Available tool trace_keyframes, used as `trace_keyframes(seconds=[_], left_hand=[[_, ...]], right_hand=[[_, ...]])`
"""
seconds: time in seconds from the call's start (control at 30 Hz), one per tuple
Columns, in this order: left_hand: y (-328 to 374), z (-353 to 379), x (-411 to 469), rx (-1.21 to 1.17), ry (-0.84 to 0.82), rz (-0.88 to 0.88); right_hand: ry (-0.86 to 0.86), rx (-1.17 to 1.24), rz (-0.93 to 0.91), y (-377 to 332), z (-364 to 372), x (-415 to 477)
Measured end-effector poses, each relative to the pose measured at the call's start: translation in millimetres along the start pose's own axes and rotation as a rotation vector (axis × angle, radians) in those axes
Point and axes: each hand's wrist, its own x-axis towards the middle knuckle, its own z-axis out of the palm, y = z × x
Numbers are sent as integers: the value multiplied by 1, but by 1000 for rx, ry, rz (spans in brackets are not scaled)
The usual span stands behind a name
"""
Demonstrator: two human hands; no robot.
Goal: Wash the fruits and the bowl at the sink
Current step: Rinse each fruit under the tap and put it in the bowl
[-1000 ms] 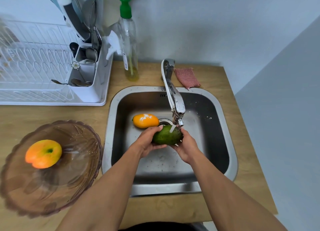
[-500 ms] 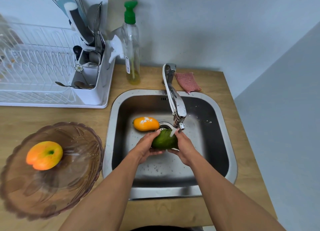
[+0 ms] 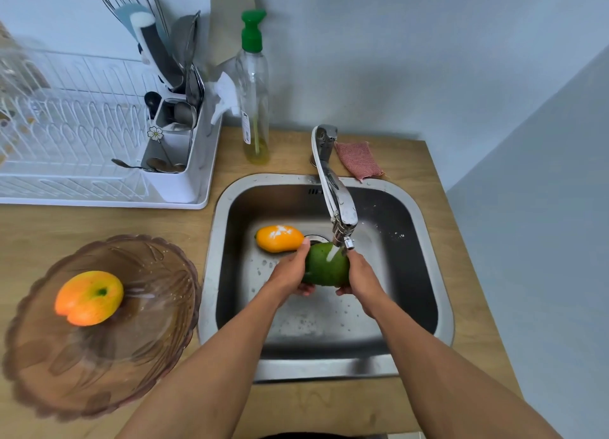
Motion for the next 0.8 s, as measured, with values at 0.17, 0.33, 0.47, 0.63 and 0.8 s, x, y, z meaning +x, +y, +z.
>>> trace_keyframes(seconds=[0.17,0.33,0.47,0.63,0.8], left_hand=[[7,-6,1,-182,-118,35],[2,-15,1,-156,-83,69],[6,-16,0,-99,27,56],[5,-15,-4,10,27,-24],[0,-17,-3,-45,-83,-69]], right_hand=[[-24,-6,8,-6,1,-5],[-92,173,104,-8,4,-7],[-81,175,95,-5,2,-10],[-66,224,51,-9,8,-9],[-116,292,109,-7,8,-11]])
